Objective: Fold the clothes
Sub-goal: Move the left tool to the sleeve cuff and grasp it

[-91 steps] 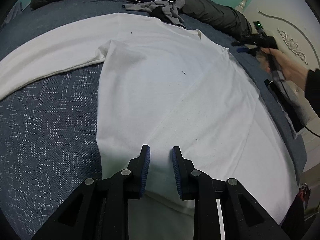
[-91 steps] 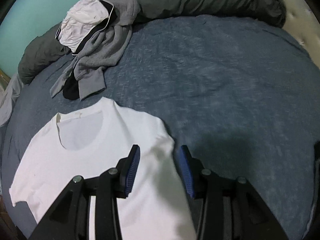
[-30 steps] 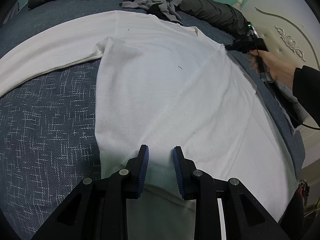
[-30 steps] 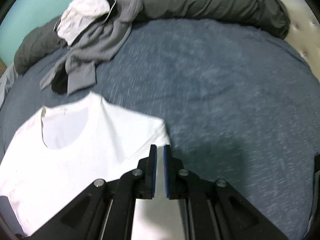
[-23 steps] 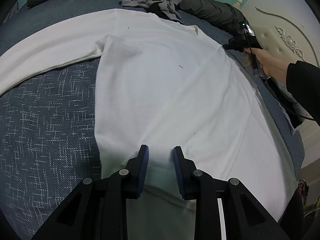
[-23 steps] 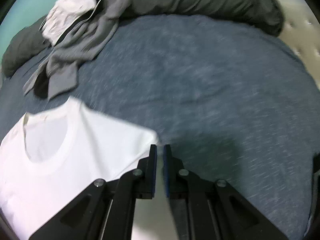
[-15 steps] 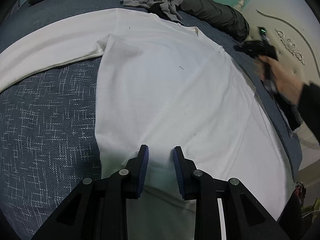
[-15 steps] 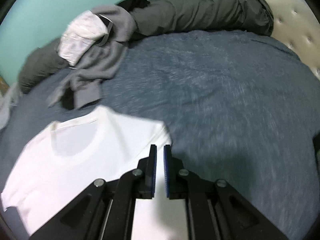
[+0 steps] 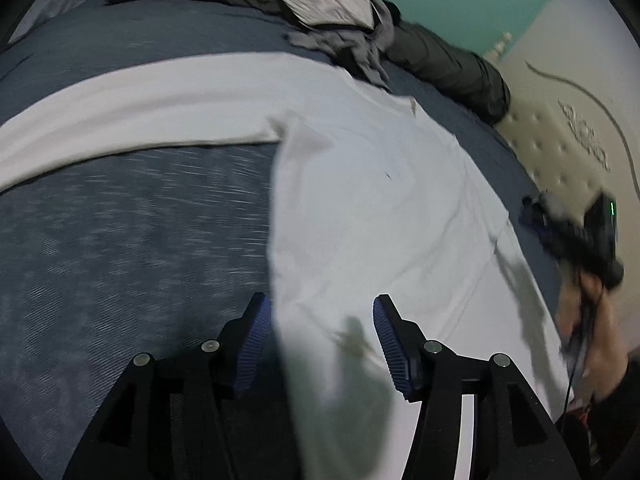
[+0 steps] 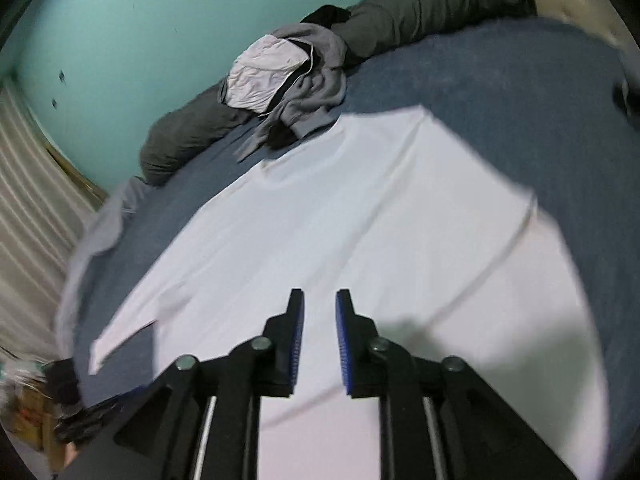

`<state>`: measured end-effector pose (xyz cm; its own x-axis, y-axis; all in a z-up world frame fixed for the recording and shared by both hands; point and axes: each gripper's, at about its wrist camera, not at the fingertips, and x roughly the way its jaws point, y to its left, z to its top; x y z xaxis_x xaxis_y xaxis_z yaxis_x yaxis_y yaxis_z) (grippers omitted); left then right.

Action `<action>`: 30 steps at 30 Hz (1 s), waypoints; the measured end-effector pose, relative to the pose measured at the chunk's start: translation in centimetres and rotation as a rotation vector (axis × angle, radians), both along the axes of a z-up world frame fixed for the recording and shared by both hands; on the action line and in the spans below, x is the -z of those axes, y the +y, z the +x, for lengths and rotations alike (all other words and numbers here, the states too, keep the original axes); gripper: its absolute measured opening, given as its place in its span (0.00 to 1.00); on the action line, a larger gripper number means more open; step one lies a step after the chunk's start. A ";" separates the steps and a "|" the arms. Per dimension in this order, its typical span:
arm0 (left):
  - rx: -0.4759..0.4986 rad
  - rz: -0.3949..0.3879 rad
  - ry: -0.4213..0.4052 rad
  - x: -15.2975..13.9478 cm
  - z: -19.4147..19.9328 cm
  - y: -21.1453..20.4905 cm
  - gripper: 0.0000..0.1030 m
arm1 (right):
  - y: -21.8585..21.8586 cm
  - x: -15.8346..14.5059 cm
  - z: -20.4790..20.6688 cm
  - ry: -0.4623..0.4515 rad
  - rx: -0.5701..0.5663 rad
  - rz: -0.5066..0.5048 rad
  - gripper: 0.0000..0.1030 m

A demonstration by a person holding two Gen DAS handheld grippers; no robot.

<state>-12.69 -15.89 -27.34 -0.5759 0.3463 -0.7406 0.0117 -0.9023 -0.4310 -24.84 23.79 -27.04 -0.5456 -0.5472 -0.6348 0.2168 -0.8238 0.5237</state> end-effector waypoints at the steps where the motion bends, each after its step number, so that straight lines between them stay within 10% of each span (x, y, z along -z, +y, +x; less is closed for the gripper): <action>1: -0.021 0.011 0.003 -0.2 0.5 -0.7 0.66 | -0.1 0.1 1.1 -0.002 -0.001 -0.017 0.16; 10: -0.180 0.025 0.027 -2.5 4.2 -7.1 0.78 | -1.3 -0.2 7.4 0.029 -0.055 -0.068 0.18; 30: -0.564 -0.063 -0.054 -2.8 7.5 -27.0 0.86 | -0.4 1.4 6.9 0.022 -0.046 -0.157 0.19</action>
